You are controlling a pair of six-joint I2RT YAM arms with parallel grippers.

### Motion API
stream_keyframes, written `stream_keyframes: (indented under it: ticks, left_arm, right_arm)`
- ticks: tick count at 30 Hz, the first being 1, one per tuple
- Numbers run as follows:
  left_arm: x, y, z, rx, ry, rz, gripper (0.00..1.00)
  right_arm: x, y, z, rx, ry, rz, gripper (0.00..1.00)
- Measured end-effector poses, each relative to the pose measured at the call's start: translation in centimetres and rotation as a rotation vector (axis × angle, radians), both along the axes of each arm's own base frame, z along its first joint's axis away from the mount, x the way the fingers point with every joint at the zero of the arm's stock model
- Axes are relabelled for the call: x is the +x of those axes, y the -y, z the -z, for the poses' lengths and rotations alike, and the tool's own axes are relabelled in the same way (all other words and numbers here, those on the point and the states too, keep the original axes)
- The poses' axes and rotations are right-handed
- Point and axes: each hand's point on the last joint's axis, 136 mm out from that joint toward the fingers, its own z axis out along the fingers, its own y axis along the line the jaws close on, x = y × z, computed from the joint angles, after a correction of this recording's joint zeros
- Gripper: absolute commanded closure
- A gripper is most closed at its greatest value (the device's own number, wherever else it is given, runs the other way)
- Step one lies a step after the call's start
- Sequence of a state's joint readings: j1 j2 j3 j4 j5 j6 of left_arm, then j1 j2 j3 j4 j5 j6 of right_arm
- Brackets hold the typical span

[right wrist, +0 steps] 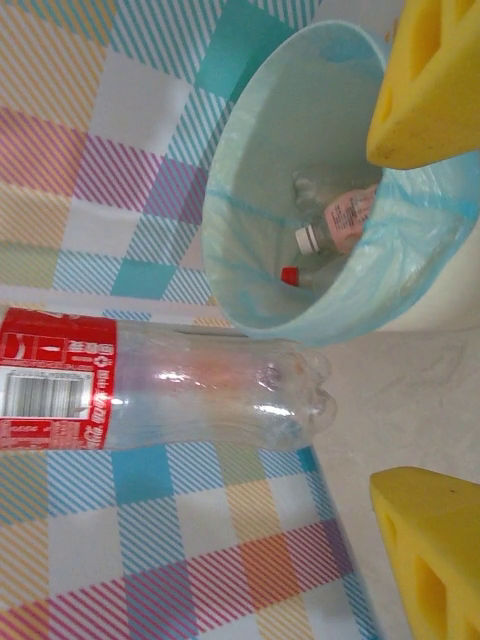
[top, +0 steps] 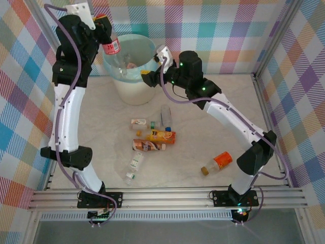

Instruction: Put the plastic bottles in the bin

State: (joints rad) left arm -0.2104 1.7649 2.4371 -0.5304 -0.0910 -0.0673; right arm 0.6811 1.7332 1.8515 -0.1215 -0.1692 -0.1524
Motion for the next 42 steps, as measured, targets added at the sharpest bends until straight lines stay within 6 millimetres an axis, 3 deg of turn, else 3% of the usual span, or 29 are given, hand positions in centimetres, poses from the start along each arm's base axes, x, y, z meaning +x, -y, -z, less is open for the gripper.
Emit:
stream_keyframes:
  ticks: [6,9,16,23,31,42]
  left_arm:
    - [2.9,0.2,-0.7,0.004,0.077,-0.027,1.00]
    - [5.1,0.6,-0.1,0.011,0.094,-0.032,1.00]
    - [10.7,1.8,4.8,0.025,0.044,-0.028,1.00]
    - [14.6,3.1,10.2,0.031,-0.032,-0.001,1.00]
    - [17.5,4.1,15.6,-0.056,-0.131,0.010,1.00]
    - [18.9,4.3,18.9,-0.099,-0.184,-0.030,1.00]
  right_arm:
    - [2.2,-0.1,0.1,0.020,-0.008,0.001,0.23]
    - [2.6,-0.1,0.6,0.019,-0.019,-0.005,0.23]
    - [3.2,0.1,1.3,0.019,-0.039,-0.007,0.24]
    - [3.4,0.3,1.7,0.017,-0.048,-0.008,0.24]
    - [3.8,0.4,3.8,-0.008,-0.085,-0.002,0.24]
    - [4.1,0.7,5.0,-0.021,-0.105,0.005,0.24]
